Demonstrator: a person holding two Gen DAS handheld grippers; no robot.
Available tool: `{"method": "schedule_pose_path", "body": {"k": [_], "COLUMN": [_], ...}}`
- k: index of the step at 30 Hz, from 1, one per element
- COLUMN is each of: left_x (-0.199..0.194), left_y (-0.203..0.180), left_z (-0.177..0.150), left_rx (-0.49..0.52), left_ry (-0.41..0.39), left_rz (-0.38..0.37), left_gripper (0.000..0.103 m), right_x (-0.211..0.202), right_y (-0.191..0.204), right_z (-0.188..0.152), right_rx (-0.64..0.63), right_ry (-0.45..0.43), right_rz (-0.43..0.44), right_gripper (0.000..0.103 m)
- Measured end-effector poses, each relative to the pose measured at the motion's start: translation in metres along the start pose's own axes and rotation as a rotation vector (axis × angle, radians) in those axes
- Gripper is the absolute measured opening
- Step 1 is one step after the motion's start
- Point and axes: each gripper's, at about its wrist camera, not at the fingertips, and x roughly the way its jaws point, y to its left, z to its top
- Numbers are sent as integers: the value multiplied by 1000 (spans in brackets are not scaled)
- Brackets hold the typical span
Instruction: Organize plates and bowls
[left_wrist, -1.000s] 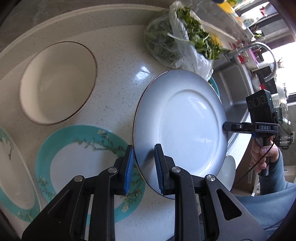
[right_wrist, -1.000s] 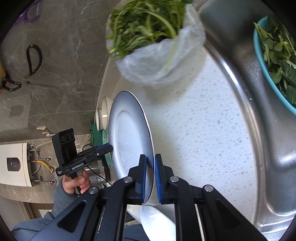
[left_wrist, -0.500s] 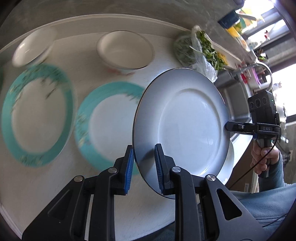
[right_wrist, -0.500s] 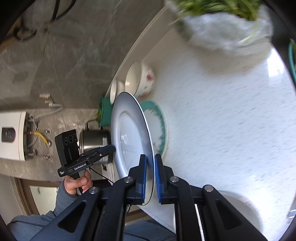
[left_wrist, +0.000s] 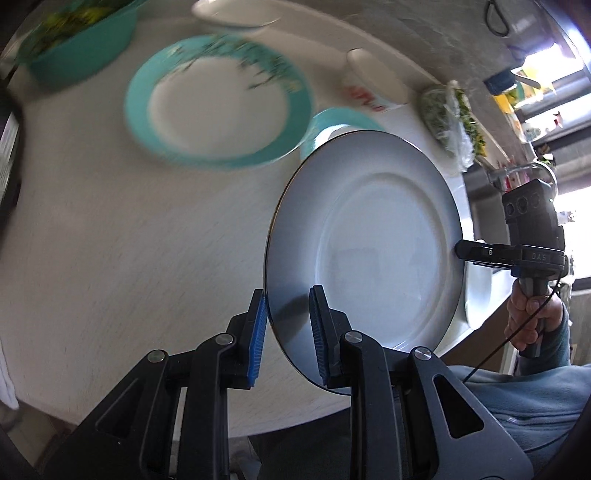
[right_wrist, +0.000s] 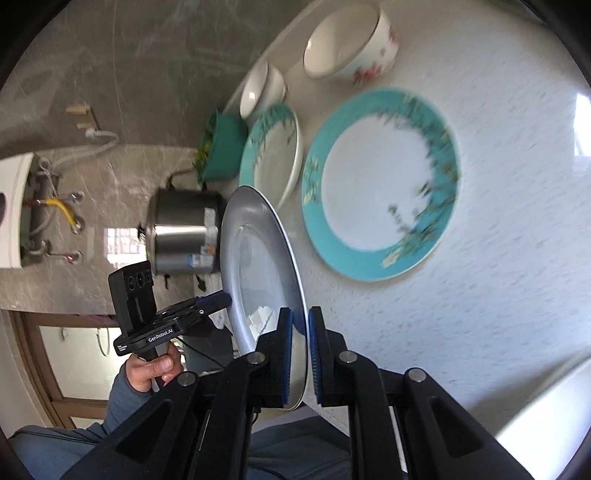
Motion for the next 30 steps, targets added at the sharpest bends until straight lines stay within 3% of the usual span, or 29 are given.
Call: {"method": "schedule_pose_path", "body": {"k": [7, 17, 25, 30], "left_x": [20, 45, 48, 49], "left_y": [45, 86, 95, 80], "left_z": [-27, -47, -43, -32], "left_rx": [-32, -27, 15, 55], "left_ry": [47, 100, 97, 100], "left_rz": [9, 13, 43, 73], "left_gripper": [22, 23, 23, 23], "right_x": [50, 85, 98, 100], "right_y": [-7, -11, -16, -17], "right_z": [-21, -32, -37, -37], "right_rx": [31, 50, 59, 49], "right_ry": [63, 95, 95, 75], "right_rz": [-74, -140, -170, -196], "right_gripper": [13, 13, 14, 16]}}
